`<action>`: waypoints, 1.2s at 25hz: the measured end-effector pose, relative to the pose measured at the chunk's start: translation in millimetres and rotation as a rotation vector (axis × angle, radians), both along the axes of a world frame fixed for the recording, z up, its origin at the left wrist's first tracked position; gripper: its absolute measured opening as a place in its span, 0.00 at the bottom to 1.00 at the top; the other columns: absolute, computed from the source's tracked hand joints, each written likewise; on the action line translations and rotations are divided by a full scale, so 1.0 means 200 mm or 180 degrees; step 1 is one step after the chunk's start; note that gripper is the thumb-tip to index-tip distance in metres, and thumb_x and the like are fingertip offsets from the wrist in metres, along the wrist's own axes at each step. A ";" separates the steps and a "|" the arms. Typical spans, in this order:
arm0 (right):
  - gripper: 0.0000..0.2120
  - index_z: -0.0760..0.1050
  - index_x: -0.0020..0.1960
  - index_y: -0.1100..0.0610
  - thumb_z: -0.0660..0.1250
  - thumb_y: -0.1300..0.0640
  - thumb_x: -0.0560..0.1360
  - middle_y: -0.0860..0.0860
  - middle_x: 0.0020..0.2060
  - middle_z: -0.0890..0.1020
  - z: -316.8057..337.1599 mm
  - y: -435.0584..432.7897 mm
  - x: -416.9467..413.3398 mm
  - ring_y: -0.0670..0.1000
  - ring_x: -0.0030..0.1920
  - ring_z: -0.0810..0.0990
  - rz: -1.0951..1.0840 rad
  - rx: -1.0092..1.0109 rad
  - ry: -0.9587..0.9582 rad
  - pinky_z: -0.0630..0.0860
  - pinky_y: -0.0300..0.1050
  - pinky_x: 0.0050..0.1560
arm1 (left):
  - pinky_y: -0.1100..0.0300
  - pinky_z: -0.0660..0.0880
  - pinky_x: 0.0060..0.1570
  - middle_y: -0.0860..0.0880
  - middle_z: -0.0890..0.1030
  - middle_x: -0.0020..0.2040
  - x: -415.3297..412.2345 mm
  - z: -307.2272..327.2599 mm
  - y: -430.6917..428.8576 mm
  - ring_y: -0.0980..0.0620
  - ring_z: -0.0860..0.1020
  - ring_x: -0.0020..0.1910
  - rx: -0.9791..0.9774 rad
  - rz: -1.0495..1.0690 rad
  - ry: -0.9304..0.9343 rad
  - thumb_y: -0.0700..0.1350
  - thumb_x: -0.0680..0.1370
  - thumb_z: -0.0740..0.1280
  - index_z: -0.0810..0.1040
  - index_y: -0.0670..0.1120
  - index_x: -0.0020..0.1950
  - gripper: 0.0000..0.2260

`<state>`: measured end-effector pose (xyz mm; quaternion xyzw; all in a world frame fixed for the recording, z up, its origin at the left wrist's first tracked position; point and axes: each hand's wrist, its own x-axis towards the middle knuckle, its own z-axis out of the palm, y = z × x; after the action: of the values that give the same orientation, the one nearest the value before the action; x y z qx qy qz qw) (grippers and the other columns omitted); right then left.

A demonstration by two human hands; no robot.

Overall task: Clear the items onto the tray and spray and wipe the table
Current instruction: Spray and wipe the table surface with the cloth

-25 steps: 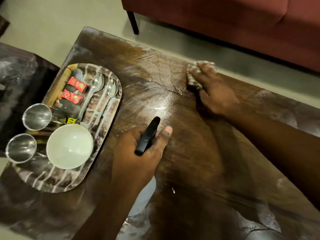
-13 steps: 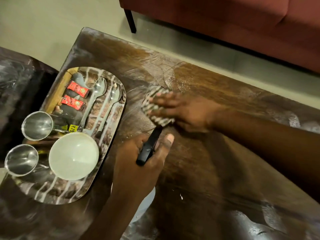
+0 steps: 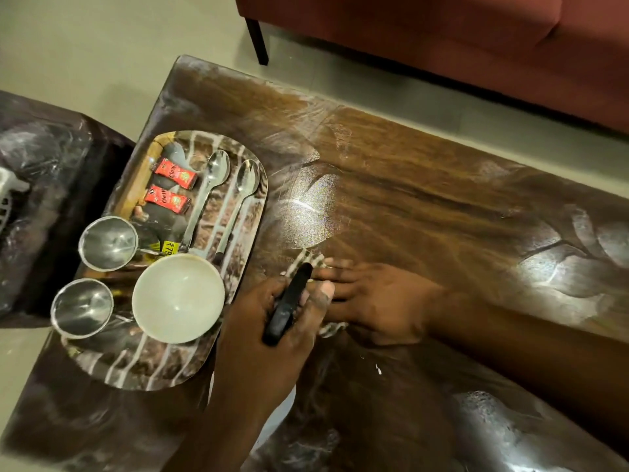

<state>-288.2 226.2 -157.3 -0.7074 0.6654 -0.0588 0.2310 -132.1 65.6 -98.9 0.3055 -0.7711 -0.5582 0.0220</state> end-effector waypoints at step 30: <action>0.29 0.64 0.83 0.49 0.61 0.53 0.82 0.52 0.86 0.58 -0.06 0.16 0.95 0.55 0.86 0.52 -0.1244 -0.0099 0.0033 0.56 0.58 0.84 | 0.65 0.71 0.31 0.54 0.75 0.24 0.66 -0.01 0.04 0.60 0.73 0.24 0.0534 -0.0398 0.0134 0.51 0.75 0.77 0.78 0.60 0.31 0.15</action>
<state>-97.8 257.8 -168.6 -0.5685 0.7903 -0.1092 0.2009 0.3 73.0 -101.4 0.2458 -0.7386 -0.6274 -0.0224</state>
